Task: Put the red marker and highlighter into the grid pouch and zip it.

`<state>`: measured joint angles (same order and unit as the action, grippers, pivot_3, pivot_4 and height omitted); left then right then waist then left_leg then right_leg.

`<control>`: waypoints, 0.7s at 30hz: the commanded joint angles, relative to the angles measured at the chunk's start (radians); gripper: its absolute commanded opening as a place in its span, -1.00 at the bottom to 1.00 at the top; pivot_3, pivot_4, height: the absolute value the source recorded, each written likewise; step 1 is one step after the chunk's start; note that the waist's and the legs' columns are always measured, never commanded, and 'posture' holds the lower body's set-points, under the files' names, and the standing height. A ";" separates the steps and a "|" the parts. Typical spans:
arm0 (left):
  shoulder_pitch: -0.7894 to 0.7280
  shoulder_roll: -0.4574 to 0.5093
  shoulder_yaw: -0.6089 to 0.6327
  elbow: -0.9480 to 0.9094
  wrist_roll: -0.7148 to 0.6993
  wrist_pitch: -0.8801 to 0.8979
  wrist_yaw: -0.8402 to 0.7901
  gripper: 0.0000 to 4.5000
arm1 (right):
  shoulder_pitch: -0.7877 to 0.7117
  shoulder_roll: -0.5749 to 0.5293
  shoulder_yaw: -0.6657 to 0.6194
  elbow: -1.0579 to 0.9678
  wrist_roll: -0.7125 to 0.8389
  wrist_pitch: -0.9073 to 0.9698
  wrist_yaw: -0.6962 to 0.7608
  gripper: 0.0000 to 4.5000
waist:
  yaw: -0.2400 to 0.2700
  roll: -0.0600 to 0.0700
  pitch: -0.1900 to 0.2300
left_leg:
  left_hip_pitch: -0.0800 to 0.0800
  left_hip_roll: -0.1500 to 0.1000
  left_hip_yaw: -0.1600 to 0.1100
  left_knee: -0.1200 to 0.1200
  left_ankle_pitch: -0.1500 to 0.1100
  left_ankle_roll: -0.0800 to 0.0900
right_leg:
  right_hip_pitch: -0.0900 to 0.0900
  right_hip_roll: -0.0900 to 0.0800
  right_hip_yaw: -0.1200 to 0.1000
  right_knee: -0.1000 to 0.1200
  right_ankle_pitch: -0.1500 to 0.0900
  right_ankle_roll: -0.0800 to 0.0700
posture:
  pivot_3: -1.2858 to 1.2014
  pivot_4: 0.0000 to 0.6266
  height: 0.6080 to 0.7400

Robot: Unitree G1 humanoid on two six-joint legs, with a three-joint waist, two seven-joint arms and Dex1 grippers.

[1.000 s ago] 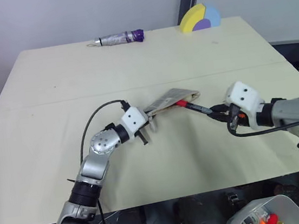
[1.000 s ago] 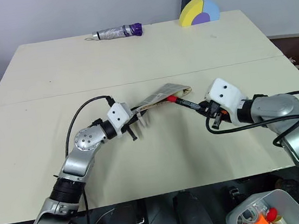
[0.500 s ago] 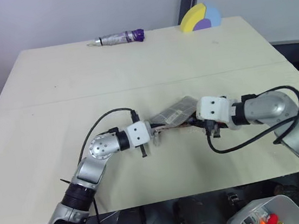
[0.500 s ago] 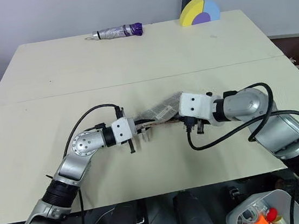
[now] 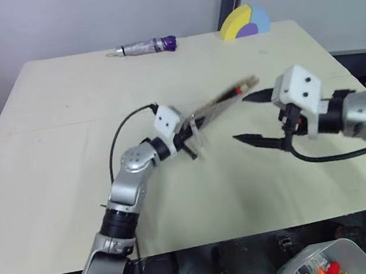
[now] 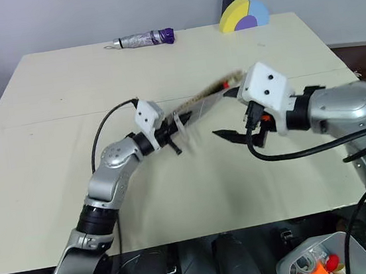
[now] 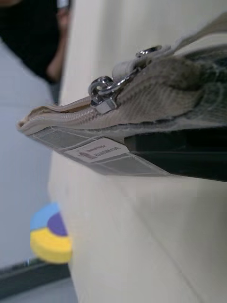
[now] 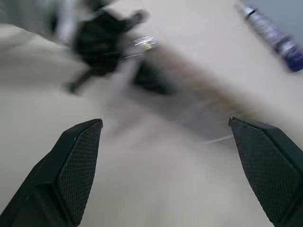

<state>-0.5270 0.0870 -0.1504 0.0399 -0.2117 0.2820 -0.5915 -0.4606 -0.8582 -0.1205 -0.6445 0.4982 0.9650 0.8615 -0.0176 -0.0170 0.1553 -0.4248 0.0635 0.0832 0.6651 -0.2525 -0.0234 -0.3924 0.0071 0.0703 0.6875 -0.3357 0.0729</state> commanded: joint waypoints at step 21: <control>-0.007 -0.006 -0.025 0.001 0.039 -0.041 0.056 -1.00 | -0.093 0.348 0.072 0.159 -0.011 0.110 -0.397 -0.99 | 0.003 0.000 0.000 | -0.001 0.000 0.001 -0.001 0.001 -0.001 | -0.002 0.000 0.000 0.000 0.000 0.000 | 0.03 -0.52 1.00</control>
<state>-0.5342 0.0683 -0.1624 0.0758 -0.1989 0.2927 -0.5224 -0.5223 -0.4765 -0.0087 -0.4699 0.4937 1.0988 0.4600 -0.0150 -0.0167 0.1552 -0.4260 0.0632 0.0838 0.6643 -0.2520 -0.0242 -0.3945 0.0068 0.0704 0.6877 -0.3358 0.0729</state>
